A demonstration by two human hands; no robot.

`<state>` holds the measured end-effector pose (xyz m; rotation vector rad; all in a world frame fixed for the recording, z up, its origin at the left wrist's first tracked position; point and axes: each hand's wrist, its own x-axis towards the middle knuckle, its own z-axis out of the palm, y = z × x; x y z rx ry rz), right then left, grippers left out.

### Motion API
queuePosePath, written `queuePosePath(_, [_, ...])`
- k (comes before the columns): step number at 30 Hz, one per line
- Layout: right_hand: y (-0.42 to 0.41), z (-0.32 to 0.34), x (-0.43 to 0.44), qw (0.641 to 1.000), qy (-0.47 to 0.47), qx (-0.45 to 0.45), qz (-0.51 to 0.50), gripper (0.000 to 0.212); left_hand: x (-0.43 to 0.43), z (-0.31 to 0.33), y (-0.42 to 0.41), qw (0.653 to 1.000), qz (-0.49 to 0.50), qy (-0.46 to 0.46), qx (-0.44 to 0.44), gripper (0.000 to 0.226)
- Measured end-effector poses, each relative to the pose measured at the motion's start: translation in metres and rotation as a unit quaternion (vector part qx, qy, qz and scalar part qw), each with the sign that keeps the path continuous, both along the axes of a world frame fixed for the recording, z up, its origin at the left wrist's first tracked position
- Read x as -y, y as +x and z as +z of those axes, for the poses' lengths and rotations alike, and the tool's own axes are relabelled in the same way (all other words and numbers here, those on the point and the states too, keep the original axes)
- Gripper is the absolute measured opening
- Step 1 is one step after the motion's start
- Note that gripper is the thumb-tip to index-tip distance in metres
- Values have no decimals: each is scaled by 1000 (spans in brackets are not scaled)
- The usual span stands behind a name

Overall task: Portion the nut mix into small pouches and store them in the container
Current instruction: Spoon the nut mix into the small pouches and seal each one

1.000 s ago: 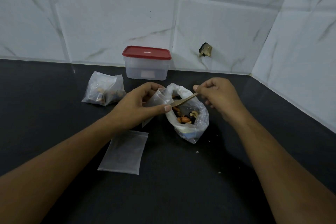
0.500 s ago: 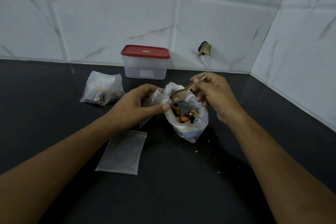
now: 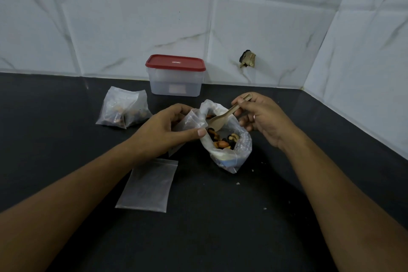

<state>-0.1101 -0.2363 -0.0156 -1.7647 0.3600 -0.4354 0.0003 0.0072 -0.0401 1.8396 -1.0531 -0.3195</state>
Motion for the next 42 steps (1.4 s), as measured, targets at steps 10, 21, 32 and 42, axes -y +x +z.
queuePosePath(10, [-1,0,4,999,37,-21,26,21,0,3,-5,1000,-2,-3,-6,62])
queuePosePath(21, [-1,-3,0,999,29,-35,13,27,0,0,0,1000,-3,-3,-5,71])
queuePosePath(32, [2,-5,-3,992,71,-65,-81,25,0,0,0,1000,-6,-1,2,71])
queuePosePath(42, [2,-4,1,984,148,-14,-100,24,0,-1,0,1000,2,-8,6,71])
